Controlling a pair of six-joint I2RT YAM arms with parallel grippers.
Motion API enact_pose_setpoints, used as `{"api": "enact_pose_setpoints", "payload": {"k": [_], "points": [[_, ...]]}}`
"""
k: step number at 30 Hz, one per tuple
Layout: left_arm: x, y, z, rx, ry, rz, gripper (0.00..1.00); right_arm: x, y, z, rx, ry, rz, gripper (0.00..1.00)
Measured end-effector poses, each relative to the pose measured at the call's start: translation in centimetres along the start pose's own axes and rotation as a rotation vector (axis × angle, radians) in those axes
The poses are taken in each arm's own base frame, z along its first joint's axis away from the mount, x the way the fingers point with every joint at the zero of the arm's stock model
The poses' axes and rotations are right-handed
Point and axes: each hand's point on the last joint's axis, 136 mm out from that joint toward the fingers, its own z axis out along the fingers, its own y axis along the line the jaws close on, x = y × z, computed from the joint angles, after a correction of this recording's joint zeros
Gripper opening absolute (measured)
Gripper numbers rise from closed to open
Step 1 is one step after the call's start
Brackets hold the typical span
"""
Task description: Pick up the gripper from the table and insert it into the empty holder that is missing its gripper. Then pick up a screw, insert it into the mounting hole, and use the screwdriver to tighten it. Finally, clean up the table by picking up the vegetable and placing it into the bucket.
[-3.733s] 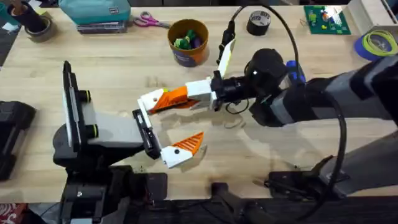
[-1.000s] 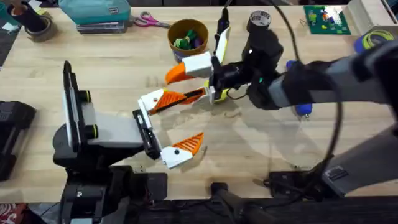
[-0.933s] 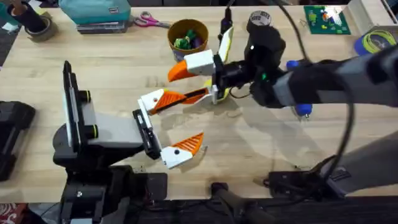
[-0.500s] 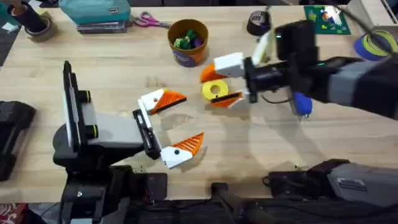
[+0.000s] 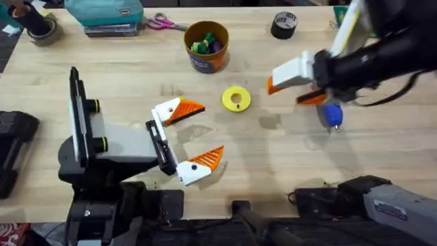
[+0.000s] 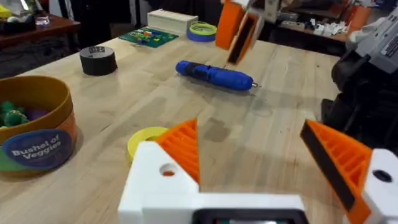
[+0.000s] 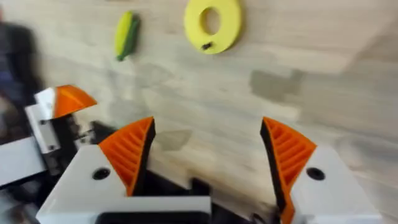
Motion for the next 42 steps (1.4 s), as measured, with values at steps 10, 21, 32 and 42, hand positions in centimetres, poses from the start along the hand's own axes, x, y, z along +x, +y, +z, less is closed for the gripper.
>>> {"api": "enact_pose_setpoints", "payload": {"k": [10, 21, 32, 42], "points": [[0.0, 0.0, 0.0, 0.001, 0.000, 0.000, 0.986, -2.6, 0.6, -5.6, 0.172, -0.171, -0.253, 0.996], [0.0, 0.0, 0.0, 0.001, 0.000, 0.000, 0.985, -1.6, 1.8, -5.8, 0.230, -0.183, -0.453, 0.997], [0.0, 0.0, 0.0, 0.001, 0.000, 0.000, 0.986, -1.3, 2.2, -5.6, 0.234, -0.171, -0.525, 0.997], [0.0, 0.0, 0.0, 0.001, 0.000, 0.000, 0.986, -1.3, 2.2, -5.6, 0.235, -0.171, -0.526, 0.997]]}}
